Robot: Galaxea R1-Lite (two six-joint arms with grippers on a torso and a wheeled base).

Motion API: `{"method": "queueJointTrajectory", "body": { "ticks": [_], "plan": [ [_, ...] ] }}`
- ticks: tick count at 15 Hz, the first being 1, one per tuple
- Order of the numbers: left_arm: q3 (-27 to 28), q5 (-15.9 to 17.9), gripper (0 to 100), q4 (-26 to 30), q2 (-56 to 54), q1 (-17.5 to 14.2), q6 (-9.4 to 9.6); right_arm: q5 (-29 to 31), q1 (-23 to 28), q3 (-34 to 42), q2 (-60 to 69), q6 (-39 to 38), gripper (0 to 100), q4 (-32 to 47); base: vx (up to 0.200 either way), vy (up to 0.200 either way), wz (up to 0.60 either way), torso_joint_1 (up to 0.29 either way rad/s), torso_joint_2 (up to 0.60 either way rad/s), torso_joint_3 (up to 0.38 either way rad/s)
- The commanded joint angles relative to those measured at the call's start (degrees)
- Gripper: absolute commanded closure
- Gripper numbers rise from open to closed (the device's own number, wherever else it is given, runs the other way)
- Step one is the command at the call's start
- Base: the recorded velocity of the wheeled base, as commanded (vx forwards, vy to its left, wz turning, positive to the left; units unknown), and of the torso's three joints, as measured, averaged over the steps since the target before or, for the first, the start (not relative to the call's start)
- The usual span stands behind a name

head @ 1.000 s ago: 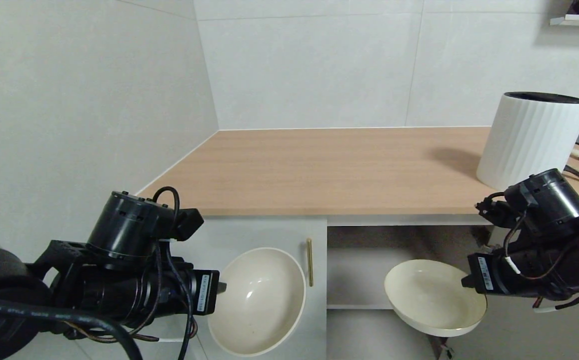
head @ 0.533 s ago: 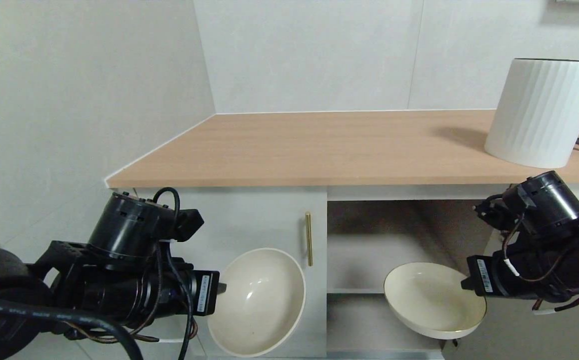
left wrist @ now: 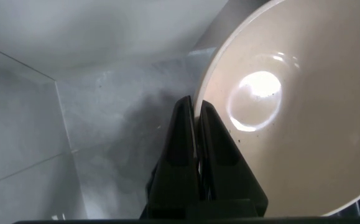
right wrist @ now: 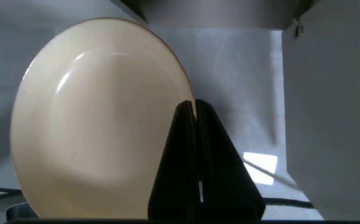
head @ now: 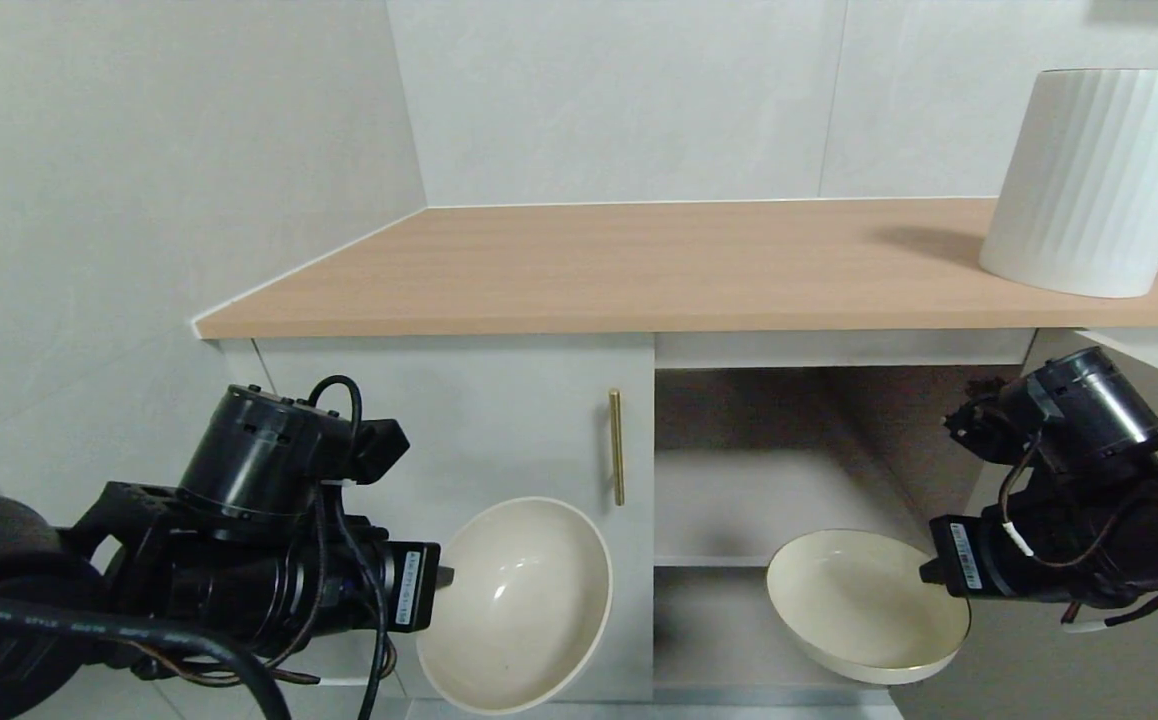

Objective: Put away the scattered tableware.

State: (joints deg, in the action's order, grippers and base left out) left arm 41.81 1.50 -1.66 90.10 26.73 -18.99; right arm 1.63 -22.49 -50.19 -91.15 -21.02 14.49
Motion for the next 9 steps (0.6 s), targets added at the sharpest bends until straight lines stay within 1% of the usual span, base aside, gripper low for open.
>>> {"method": "queueJointTrajectory", "body": {
  "ticks": [1,3,4,5,6,9],
  "plan": [
    [0.0,0.0,100,0.0,0.1,0.0,0.01,0.1,-1.2,0.0,-1.5,0.0,100,0.0,0.000,0.000,0.00,0.000,0.00,0.000],
    [0.0,0.0,100,0.0,0.2,0.0,0.01,0.2,-3.3,1.9,-3.7,2.5,100,0.0,0.000,0.000,0.00,0.000,0.00,0.000],
    [0.0,0.0,100,0.0,0.2,0.0,0.01,0.1,-3.9,2.5,-6.7,4.1,100,-0.9,0.000,0.000,0.00,0.000,0.00,0.000],
    [-0.1,0.0,100,0.1,0.2,0.0,0.01,0.0,-3.9,2.0,-10.0,3.9,100,-3.0,0.000,0.000,0.00,0.000,0.00,0.000],
    [-0.1,0.0,100,0.1,0.2,0.0,0.01,0.1,-3.6,1.9,-13.5,3.2,100,-6.3,0.000,0.000,0.00,0.000,0.00,0.000],
    [-0.1,0.0,100,0.1,0.2,0.0,0.10,0.9,-1.9,2.0,-25.0,-1.4,100,-21.2,0.000,0.000,0.00,0.000,0.00,0.000]
  ]
}}
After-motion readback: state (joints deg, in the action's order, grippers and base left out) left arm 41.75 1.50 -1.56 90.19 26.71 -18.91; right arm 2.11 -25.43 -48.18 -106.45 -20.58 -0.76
